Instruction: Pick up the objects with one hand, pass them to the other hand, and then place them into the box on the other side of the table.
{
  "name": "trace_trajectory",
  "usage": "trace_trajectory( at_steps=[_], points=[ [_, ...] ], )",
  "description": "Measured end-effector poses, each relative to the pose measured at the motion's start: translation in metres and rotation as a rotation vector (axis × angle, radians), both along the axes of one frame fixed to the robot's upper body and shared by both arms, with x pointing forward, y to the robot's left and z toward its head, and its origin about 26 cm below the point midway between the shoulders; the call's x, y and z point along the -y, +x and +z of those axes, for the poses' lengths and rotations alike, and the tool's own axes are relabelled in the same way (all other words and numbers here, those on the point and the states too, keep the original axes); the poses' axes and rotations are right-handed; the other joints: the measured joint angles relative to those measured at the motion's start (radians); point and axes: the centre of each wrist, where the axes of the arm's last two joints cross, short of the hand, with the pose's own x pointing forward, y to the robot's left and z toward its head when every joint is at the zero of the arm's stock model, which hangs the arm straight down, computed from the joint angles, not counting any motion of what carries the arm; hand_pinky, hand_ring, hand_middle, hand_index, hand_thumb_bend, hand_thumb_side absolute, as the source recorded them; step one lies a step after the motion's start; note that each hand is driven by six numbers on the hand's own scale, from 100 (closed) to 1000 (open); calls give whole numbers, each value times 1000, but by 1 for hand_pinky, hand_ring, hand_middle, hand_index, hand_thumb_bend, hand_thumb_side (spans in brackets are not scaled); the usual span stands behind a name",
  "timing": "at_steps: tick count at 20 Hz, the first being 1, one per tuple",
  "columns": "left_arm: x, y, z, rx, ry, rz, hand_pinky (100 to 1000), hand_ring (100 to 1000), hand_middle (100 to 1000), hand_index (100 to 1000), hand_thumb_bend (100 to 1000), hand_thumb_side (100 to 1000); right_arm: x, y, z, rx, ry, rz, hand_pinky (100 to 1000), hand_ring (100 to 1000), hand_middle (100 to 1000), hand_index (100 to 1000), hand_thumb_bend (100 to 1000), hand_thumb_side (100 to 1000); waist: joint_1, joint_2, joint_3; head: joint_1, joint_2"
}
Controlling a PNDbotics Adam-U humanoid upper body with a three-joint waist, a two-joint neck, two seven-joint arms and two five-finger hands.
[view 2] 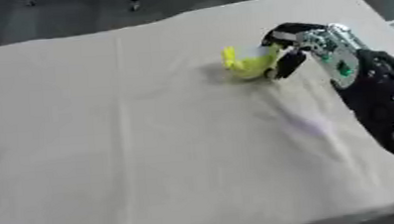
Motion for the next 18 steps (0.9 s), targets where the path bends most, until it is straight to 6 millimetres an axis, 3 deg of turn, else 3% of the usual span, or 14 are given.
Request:
trace_trajectory(
  at_steps=[6, 12, 18],
  points=[
    [0, 0, 0, -1, 0, 0, 825, 666, 674, 768, 668, 476, -7, -3, 7, 22, 31, 20, 853, 747, 540, 579, 248, 100, 0, 0, -5, 0, 1],
    [0, 0, -1, -3, 0, 1, 826, 666, 673, 768, 667, 475, -7, -7, 14, 32, 49, 15, 834, 723, 507, 488, 381, 100, 0, 0, -11, 0, 1],
    [-1, 0, -2, -5, 0, 3, 826, 666, 673, 768, 666, 474, -3, -14, 16, 29, 162, -15, 815, 701, 477, 475, 341, 100, 0, 0, -12, -5, 2]
  ],
)
